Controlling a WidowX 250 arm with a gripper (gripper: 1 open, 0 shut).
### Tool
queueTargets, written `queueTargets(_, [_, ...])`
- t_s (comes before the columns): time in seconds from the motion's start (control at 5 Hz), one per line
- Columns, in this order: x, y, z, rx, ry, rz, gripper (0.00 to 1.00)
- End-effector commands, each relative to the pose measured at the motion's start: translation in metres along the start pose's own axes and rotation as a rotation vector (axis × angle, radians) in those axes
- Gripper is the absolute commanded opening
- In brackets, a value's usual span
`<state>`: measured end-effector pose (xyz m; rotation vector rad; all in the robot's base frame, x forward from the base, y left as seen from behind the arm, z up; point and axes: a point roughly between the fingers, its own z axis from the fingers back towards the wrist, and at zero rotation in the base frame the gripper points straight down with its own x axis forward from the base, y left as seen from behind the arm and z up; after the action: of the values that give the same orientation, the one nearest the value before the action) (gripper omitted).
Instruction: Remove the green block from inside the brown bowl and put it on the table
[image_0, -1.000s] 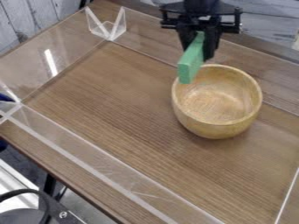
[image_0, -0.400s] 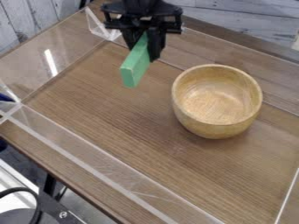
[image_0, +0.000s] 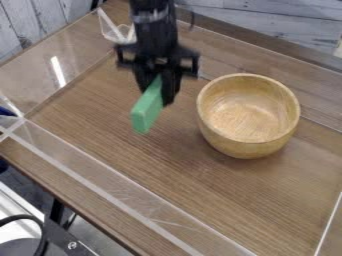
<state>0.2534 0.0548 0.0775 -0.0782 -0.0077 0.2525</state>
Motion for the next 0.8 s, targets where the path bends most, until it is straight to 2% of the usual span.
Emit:
queueTargets(0.0, [0.002,0.006,-0.015,0.02,-0.012,-0.002,0.0])
queueTargets(0.2, [0.007,0.015,-0.039,0.02,0.023,0.017,0.0])
queueTargets(0.6, [0.002,0.026,-0.048,0.034,0.056,0.003,0.0])
